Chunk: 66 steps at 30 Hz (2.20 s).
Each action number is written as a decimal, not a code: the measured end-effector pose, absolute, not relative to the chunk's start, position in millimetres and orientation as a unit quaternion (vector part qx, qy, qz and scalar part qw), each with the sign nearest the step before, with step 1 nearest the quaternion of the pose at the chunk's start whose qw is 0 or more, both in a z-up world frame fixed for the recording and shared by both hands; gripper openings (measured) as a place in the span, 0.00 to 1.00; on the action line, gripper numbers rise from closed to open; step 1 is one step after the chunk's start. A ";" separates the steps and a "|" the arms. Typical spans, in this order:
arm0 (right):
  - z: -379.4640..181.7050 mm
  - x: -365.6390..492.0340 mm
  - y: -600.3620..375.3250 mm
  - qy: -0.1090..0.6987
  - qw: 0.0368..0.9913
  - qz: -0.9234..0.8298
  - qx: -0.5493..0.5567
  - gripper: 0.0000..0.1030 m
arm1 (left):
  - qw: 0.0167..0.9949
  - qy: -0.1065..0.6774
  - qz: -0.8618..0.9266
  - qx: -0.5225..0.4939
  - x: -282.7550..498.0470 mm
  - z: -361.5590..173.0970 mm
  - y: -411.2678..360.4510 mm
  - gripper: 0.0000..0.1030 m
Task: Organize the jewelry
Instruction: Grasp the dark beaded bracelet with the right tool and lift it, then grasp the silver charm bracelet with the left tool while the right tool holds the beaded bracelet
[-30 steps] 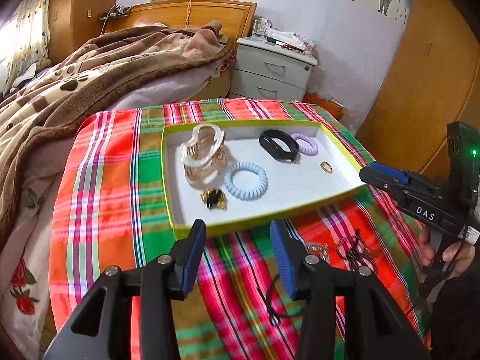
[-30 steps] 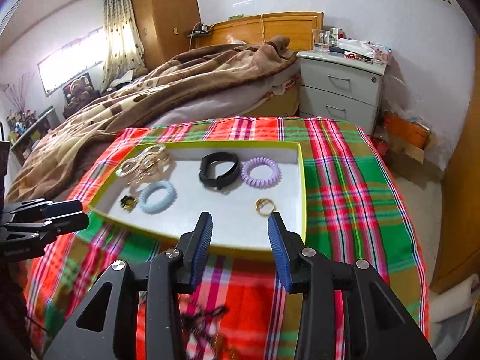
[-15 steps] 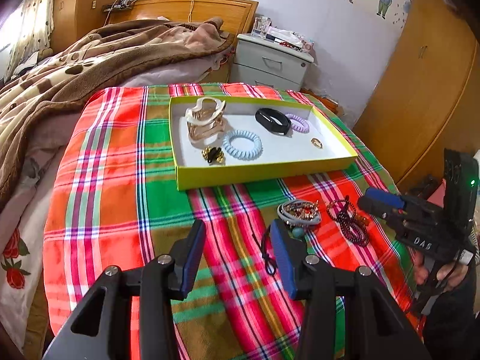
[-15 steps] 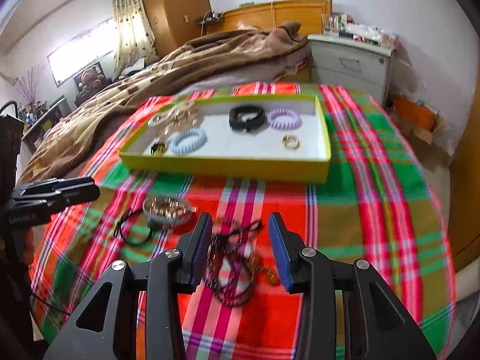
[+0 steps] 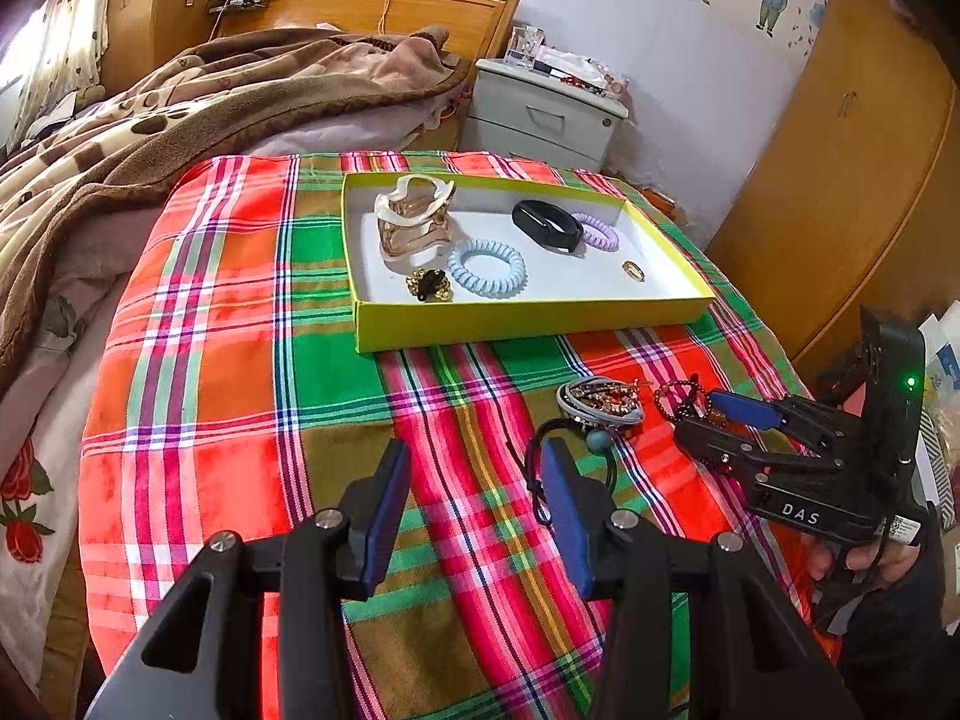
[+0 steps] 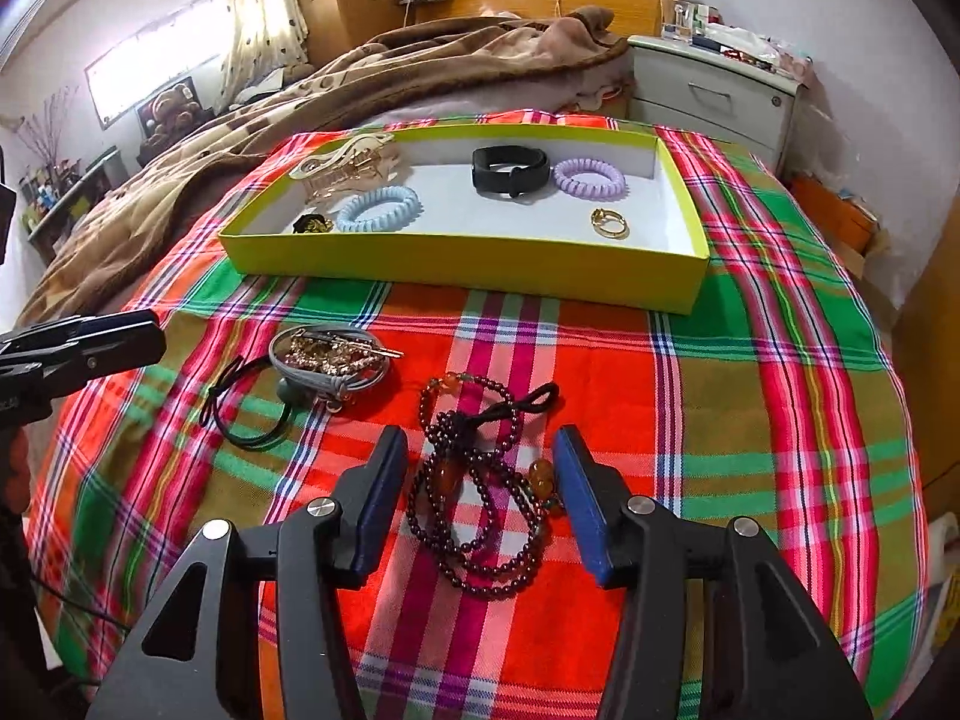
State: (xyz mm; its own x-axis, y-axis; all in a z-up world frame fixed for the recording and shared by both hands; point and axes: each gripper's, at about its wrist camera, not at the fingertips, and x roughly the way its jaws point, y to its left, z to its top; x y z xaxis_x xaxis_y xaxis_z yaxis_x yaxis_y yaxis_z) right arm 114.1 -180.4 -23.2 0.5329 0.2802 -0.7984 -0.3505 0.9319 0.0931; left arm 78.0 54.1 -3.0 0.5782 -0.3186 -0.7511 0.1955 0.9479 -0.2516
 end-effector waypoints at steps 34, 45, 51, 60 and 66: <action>-8.7 107.2 -231.0 0.416 0.900 0.124 0.038 0.12 | 0.851 0.475 -0.216 -0.064 108.2 -12.2 -1.8 0.45; -7.4 104.9 -237.0 0.410 0.903 0.118 0.049 0.12 | 0.839 0.501 -0.194 -0.089 125.7 -15.6 -9.1 0.15; -7.1 103.7 -239.8 0.409 0.904 0.116 0.053 0.12 | 0.846 0.486 -0.200 -0.086 124.5 -8.3 -15.9 0.01; -5.2 100.9 -241.8 0.406 0.904 0.120 0.057 0.12 | 0.866 0.449 -0.219 0.022 106.4 5.6 -42.1 0.04; -5.1 101.3 -242.9 0.406 0.903 0.124 0.060 0.12 | 0.865 0.431 -0.211 0.149 96.0 -4.3 -63.3 0.39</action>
State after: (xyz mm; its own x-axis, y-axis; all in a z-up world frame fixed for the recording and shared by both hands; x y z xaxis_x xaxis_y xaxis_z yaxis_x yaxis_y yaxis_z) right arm 101.3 -242.9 -5.1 0.6392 0.2735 -0.7187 -0.1754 0.9618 0.2100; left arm 96.0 -63.3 -4.3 0.5403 -0.2365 -0.8076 0.4933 0.8665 0.0763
